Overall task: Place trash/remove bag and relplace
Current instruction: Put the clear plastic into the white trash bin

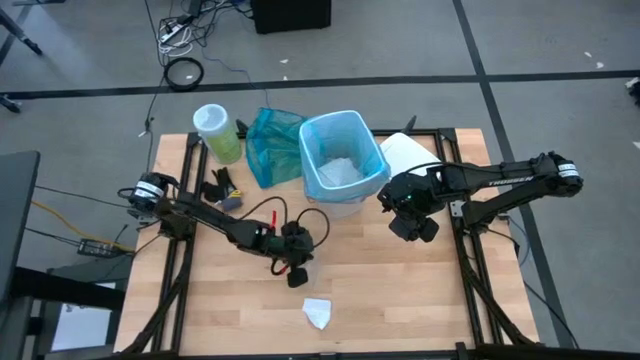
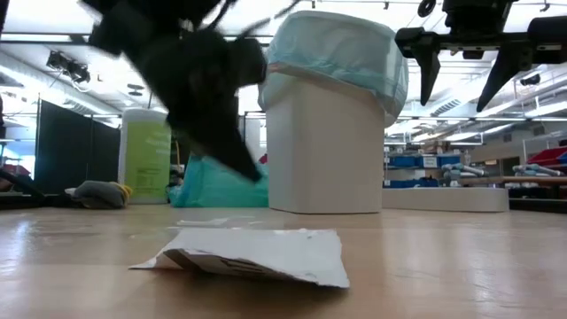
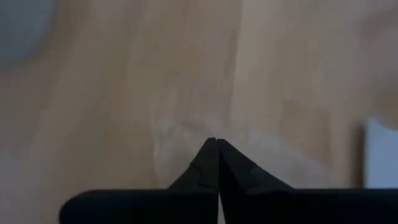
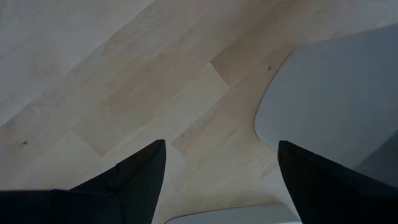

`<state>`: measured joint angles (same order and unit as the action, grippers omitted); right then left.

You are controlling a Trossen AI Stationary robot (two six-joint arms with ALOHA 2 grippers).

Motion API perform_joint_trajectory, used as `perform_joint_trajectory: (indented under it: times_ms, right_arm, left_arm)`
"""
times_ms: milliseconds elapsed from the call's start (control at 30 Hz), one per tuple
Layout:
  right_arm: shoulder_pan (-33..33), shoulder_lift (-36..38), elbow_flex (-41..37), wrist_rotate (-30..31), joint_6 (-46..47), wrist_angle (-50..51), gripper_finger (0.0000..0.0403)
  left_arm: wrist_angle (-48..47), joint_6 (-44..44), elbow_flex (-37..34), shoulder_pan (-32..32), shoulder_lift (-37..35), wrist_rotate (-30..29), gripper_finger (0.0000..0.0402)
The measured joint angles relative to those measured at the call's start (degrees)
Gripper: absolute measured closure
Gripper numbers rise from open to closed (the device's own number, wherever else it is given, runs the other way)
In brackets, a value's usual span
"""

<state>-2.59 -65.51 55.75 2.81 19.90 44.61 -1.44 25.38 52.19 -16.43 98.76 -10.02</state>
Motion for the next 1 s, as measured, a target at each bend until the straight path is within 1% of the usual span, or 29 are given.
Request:
perform_joint_trajectory:
  times_ms: [167,233,300,433,533,600,767,867,933,1000]
  right_arm:
    - [0.0,0.0,0.0,0.0,-0.6,-0.2,0.0109]
    - [0.0,0.0,0.0,0.2,-1.2,-0.7,0.0109]
    - [0.0,0.0,0.0,0.1,-2.6,-2.1,0.0109]
    - [-0.4,-1.2,-1.0,-0.6,-4.0,-11.6,0.0103]
    - [-2.2,-3.7,-1.1,-1.0,-6.3,-17.2,0.0096]
    - [-3.6,-6.1,-1.1,0.3,-7.7,-19.4,0.0094]
    - [-6.1,-14.6,-1.1,1.8,-8.6,-28.8,0.0094]
    - [-7.1,-21.0,-1.1,1.5,-8.2,-38.8,0.0095]
    - [-7.6,-25.1,-1.0,1.0,-6.1,-45.2,0.0094]
    - [-7.9,-29.2,-0.1,0.1,-3.4,-49.4,0.0092]
  left_arm:
    - [-6.9,-6.7,6.2,1.1,-2.9,-1.2,0.0400]
    - [-10.1,-7.6,8.8,1.3,-3.9,-2.8,0.0400]
    - [-13.9,-8.4,9.7,1.4,-5.0,-4.0,0.0398]
    - [-17.9,-7.7,9.7,1.4,-5.3,-3.5,0.0387]
    - [-17.5,-5.3,9.4,1.2,-6.5,-0.1,0.0384]
    - [-18.1,-3.8,8.7,1.1,-7.9,2.1,0.0384]
    - [-17.8,0.6,4.7,1.1,-15.4,2.4,0.0387]
    - [-18.4,0.9,1.4,1.1,-21.2,1.4,0.0388]
    - [-17.7,1.1,-0.3,1.1,-25.1,0.6,0.0388]
    - [-18.6,1.8,-1.9,1.1,-28.1,0.1,0.0388]
